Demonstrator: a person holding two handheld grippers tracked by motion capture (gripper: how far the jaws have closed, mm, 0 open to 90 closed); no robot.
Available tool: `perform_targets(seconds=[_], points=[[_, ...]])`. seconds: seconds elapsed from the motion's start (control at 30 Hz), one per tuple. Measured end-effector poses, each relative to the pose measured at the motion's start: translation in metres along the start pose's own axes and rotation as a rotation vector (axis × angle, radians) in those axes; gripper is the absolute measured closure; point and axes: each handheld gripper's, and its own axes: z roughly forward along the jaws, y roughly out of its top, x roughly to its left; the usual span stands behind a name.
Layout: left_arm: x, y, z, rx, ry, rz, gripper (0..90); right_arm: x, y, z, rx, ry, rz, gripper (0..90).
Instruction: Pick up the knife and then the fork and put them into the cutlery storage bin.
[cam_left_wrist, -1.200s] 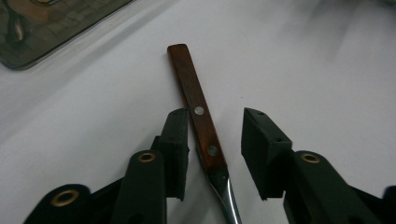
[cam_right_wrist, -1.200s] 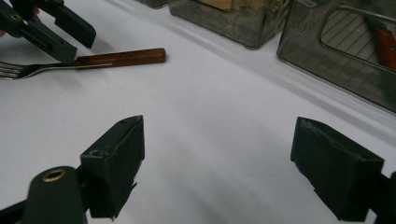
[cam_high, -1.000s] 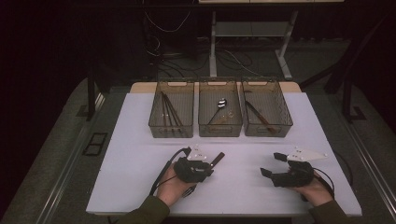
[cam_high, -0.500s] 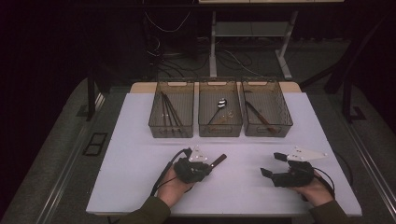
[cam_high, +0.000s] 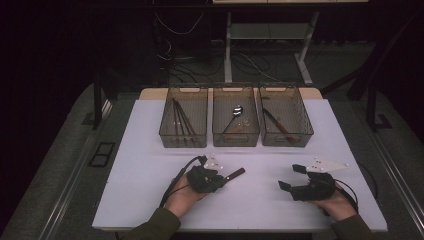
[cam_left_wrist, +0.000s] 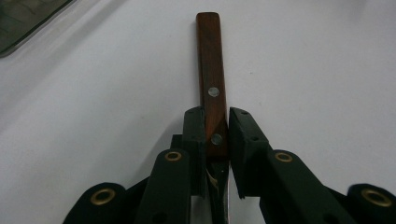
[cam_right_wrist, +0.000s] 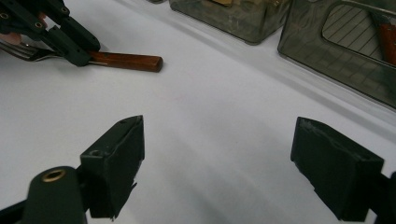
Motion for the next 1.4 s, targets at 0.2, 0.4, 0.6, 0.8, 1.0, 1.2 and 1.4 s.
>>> perform_targets(seconds=[0.2, 0.4, 0.6, 0.8, 1.0, 1.2, 1.4], points=[[0.003, 0.001, -0.001, 0.01, -0.021, -0.009, 77.2, 0.0, 0.0, 0.002, 0.001, 0.007, -0.005, 17.7], [0.005, 0.002, -0.003, 0.032, -0.061, -0.007, 77.3, 0.0, 0.001, 0.004, 0.014, 0.051, 0.005, 17.7], [0.002, 0.006, -0.009, 0.005, -0.1, 0.043, 77.3, 0.005, 0.009, 0.002, 0.048, 0.128, -0.041, 17.7], [-0.002, 0.009, -0.016, -0.035, -0.144, 0.055, 77.3, 0.013, 0.021, 0.003, 0.062, 0.202, -0.127, 17.7], [-0.004, 0.014, -0.024, -0.065, -0.154, 0.087, 77.3, 0.016, 0.025, 0.009, 0.075, 0.211, -0.15, 17.7], [-0.006, 0.023, -0.034, -0.101, -0.189, 0.119, 77.3, 0.017, 0.033, 0.007, 0.056, 0.241, -0.157, 17.7], [-0.007, 0.035, -0.035, -0.079, -0.244, 0.187, 77.3, 0.022, 0.052, 0.006, 0.028, 0.304, -0.209, 17.8]])
